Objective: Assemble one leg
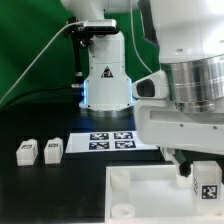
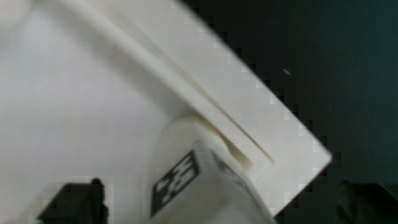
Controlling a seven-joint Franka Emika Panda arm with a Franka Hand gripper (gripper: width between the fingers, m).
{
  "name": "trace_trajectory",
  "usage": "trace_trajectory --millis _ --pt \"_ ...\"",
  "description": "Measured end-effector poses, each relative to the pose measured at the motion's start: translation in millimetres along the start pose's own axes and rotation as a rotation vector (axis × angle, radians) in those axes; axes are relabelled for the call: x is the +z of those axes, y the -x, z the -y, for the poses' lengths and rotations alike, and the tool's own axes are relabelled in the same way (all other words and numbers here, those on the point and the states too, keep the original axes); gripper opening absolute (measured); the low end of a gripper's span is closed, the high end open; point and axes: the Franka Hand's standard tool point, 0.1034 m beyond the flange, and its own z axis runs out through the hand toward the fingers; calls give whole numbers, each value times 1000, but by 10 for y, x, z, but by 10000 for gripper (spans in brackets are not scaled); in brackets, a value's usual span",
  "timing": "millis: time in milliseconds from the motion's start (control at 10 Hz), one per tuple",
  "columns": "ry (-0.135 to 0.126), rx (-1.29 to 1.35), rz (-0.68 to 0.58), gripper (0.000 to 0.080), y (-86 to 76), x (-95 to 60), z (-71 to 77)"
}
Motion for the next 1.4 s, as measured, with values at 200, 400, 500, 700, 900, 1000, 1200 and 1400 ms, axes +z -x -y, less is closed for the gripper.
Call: trace_trajectory --millis 200,400,500,700,900,1000,1200,1400 --pt "17 -342 -14 649 -24 10 -26" --pt "18 -405 -18 649 -41 46 -70" --pt "18 -374 -18 529 -38 47 -68" --pt "12 -274 -17 394 -34 47 -62" --pt "7 -77 -18 290 -33 47 -58" --pt "4 72 -10 290 -50 43 -50" --pt "20 463 34 290 -69 44 -30" --pt "47 859 93 290 -86 55 14"
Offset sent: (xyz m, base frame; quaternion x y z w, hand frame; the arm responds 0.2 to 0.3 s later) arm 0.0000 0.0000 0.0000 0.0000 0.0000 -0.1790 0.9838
